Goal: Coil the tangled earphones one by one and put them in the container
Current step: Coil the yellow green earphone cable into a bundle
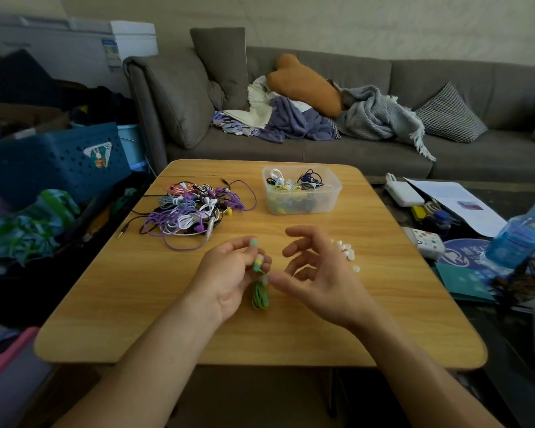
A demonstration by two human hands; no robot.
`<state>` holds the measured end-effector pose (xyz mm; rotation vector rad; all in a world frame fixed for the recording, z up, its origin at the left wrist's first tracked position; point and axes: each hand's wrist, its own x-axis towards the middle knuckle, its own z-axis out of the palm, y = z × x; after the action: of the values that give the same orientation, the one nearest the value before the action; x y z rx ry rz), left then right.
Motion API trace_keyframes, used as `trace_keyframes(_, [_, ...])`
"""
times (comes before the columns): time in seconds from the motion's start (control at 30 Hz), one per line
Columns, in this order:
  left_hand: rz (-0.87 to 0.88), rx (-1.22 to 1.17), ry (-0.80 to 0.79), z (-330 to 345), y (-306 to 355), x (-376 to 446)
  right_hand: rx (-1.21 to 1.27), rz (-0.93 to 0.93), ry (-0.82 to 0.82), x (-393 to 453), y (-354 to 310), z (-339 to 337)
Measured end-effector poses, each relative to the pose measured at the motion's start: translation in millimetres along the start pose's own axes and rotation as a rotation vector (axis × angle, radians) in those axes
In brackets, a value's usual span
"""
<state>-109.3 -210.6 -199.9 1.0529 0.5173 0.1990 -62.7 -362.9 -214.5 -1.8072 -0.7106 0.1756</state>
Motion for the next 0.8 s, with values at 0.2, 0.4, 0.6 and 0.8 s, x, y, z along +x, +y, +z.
trace_keyframes(0.2, [-0.055,-0.185,0.033,-0.1,3.0,2.9,-0.427,-0.01,-0.092,-2.6,3.2,32.2])
trace_keyframes(0.4, [0.085,0.042,0.092,-4.2,9.2,4.1,-0.512,-0.085,-0.032,6.0,0.1,46.3])
trace_keyframes(0.6, [0.306,0.462,0.114,-9.0,14.5,9.3,-0.329,0.034,0.146,27.0,-2.2,31.9])
trace_keyframes(0.8, [0.682,0.968,0.275,-29.1,27.0,38.3,-0.356,0.091,0.311,85.6,-23.4,-17.1])
